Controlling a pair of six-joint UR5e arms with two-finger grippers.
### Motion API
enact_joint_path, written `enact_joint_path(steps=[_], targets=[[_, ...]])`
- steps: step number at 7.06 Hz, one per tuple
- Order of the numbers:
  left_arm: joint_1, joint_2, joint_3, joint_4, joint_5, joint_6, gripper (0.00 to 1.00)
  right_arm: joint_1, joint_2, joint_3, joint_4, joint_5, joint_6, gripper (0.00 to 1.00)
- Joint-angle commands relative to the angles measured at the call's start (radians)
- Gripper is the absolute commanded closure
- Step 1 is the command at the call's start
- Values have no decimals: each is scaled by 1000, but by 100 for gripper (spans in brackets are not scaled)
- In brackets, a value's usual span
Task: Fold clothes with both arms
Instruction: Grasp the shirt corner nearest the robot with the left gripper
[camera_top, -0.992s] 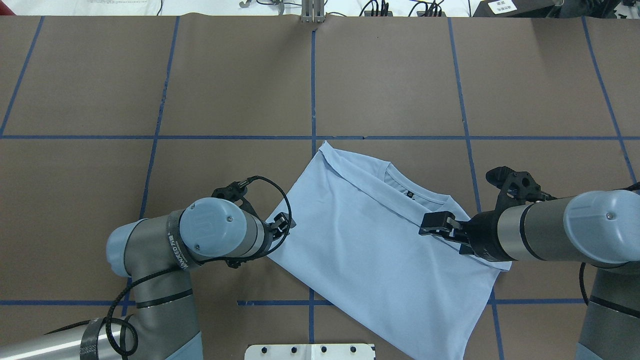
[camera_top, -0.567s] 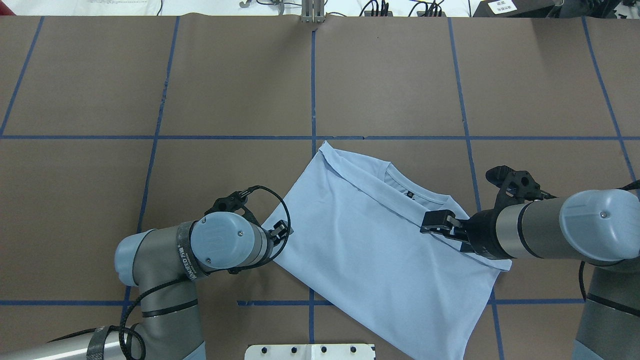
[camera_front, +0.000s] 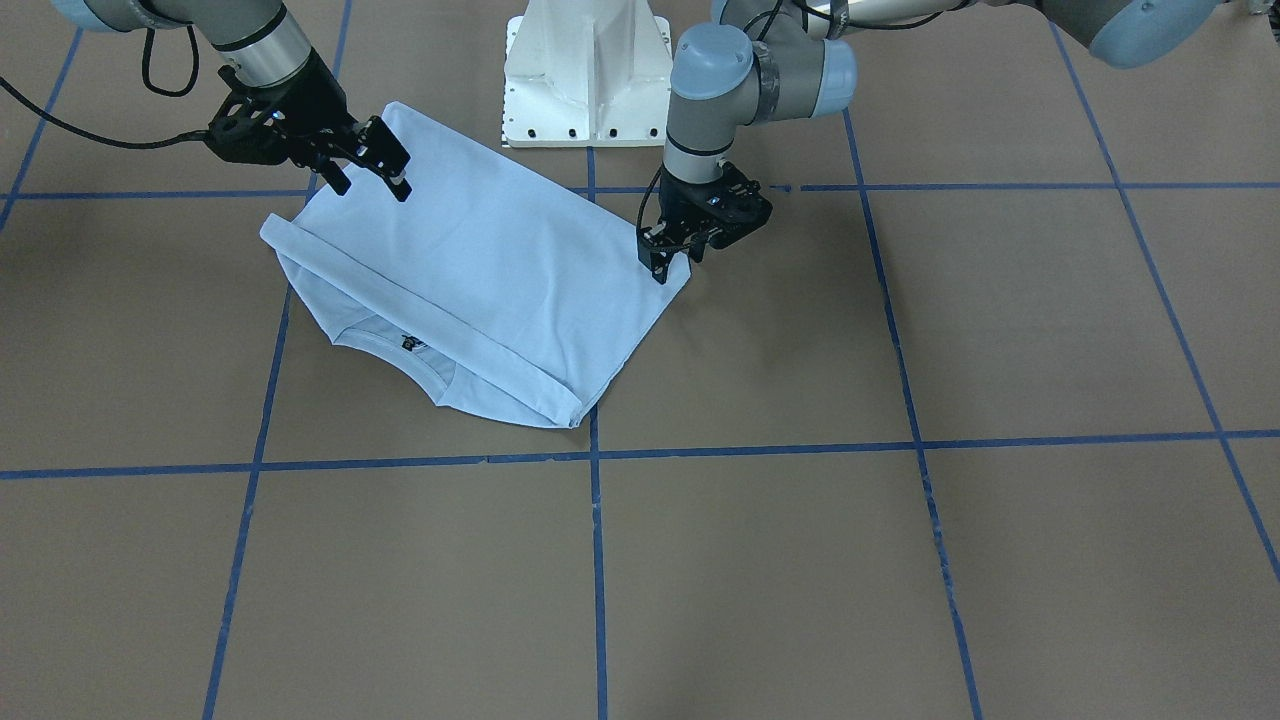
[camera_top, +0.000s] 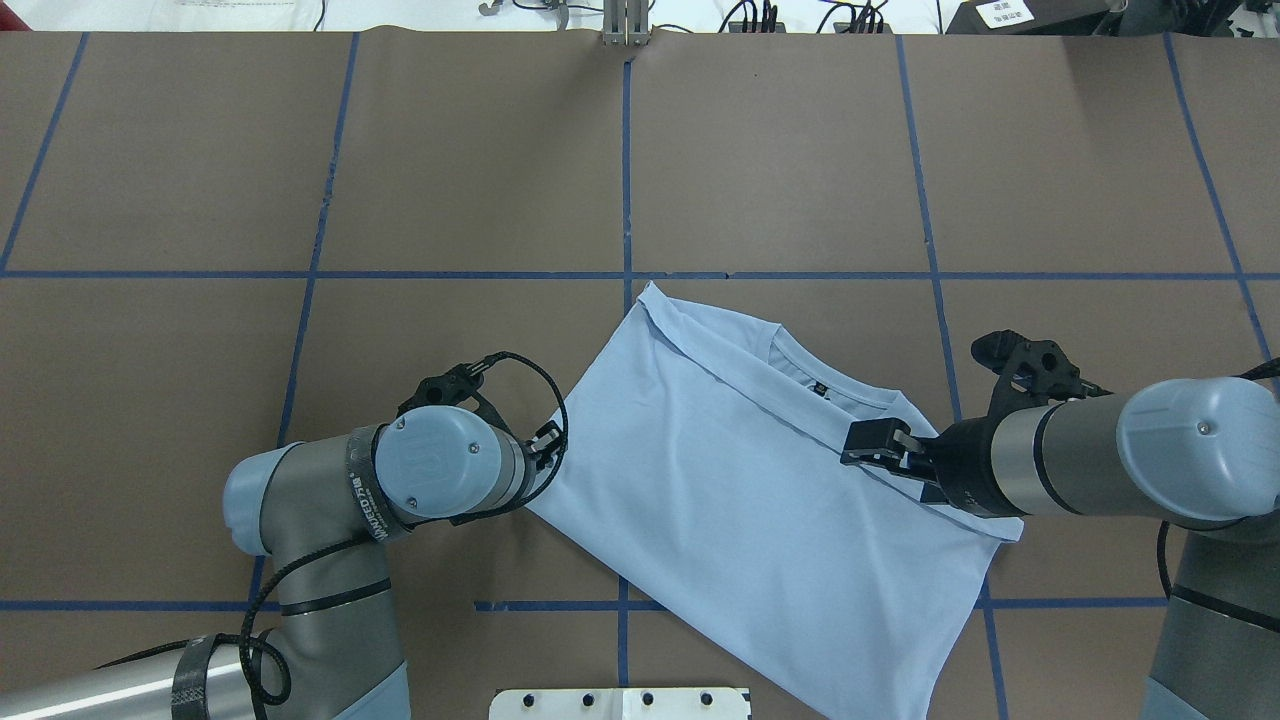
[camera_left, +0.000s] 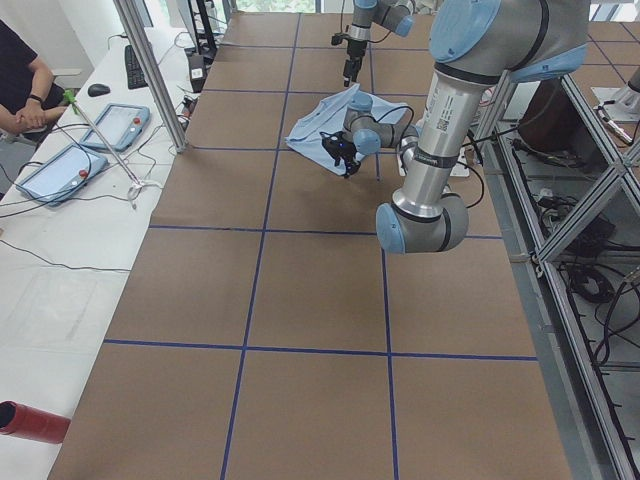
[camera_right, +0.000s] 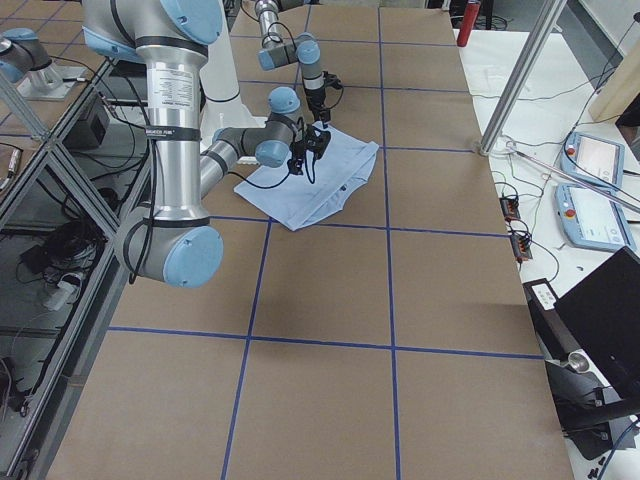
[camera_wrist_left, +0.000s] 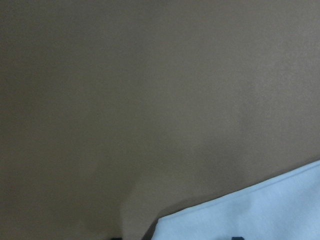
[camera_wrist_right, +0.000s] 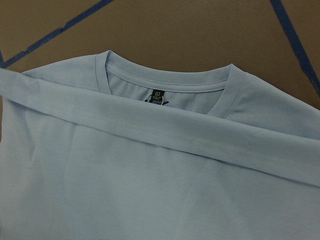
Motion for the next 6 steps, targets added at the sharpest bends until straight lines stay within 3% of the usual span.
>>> enact_joint_path(steps=[1, 4, 5, 6], targets=[[4, 7, -6, 1, 0, 3, 30, 1, -1, -8, 0, 1, 0, 0], [7, -5, -14, 32, -2, 3, 30, 2, -1, -9, 0, 1, 0, 0], [7, -7, -14, 32, -2, 3, 38, 4, -2, -9, 0, 1, 0, 0], [7, -7, -16, 32, -3, 2, 58, 4, -1, -9, 0, 1, 0, 0]])
